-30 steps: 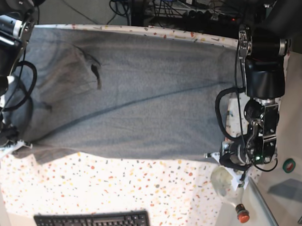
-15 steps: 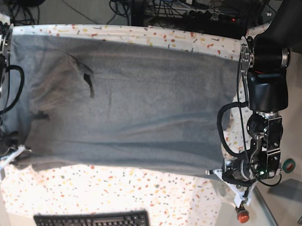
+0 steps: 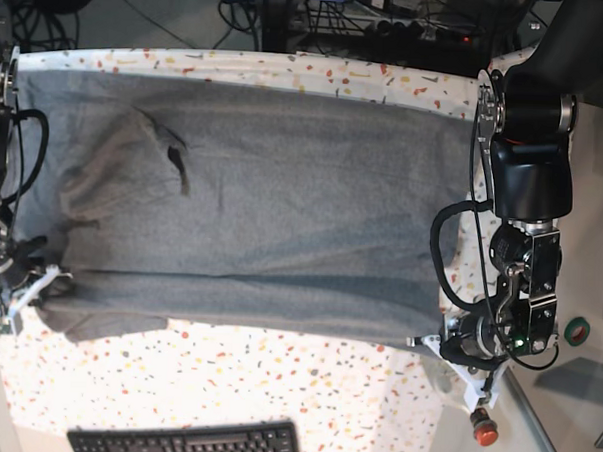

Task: Layout the t-shirt on the table in an organized manner, then fold the t-shirt properly
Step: 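Lift the shirt edge with both grippers and fold it over the body, then lay the folded edge down along the shirt's middle with both grippers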

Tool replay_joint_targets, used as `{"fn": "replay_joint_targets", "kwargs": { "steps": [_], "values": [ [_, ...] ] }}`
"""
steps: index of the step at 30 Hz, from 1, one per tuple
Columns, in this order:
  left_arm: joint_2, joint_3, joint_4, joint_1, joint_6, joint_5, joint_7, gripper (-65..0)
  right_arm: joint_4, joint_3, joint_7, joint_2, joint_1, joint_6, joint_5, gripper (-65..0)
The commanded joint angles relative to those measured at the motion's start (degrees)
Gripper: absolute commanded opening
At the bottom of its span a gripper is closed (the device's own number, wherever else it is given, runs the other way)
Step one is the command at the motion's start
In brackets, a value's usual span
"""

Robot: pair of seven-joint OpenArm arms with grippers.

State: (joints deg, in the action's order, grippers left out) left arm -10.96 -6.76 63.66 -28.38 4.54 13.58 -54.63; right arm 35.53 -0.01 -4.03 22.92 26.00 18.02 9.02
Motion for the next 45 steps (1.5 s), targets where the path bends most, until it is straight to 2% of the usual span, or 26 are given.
{"fn": "replay_joint_targets", "kwargs": {
  "steps": [1,12,22,28,33,35,38,42,45],
  "values": [
    [-0.5,-0.2,1.2,-1.8,0.1,0.3,1.1,-65.0,1.0,0.2,1.4,1.3,1.8,-0.1,0.5,-65.0],
    [0.5,-0.2,1.5,-5.0,0.2,0.3,1.2,-65.0,8.3,0.2,1.3,1.0,-1.4,-0.1,0.5,-65.0],
    [0.7,-0.1,6.8,-4.3,0.2,0.3,1.0,-65.0,8.5,0.6,1.4,1.2,-2.6,-0.1,0.5,-65.0],
    [0.5,-0.2,7.0,1.3,0.2,0.3,0.9,-65.0,8.5,0.8,1.3,1.3,-4.8,-0.1,0.5,-65.0],
    [-0.9,-0.6,11.8,7.2,0.2,0.4,0.6,-65.0,8.7,4.9,1.3,1.3,-7.0,-0.1,0.5,-65.0],
    [-1.1,-2.8,15.0,10.1,0.2,2.8,0.4,-65.0,8.8,4.9,1.3,1.3,-7.5,-0.1,0.5,-65.0],
    [-2.9,-6.5,17.0,14.2,0.2,9.9,0.4,-65.0,10.1,5.2,0.5,1.3,-8.5,-0.1,0.5,-65.0],
    [-6.5,-7.3,17.4,17.8,0.2,18.2,0.4,-65.0,15.4,5.2,-4.2,1.3,-10.1,-0.1,0.5,-65.0],
    [-7.7,-7.4,17.5,19.7,0.0,22.2,0.4,-65.0,20.6,5.3,-7.9,1.3,-12.2,-0.1,0.5,-65.0]
  ]
}}
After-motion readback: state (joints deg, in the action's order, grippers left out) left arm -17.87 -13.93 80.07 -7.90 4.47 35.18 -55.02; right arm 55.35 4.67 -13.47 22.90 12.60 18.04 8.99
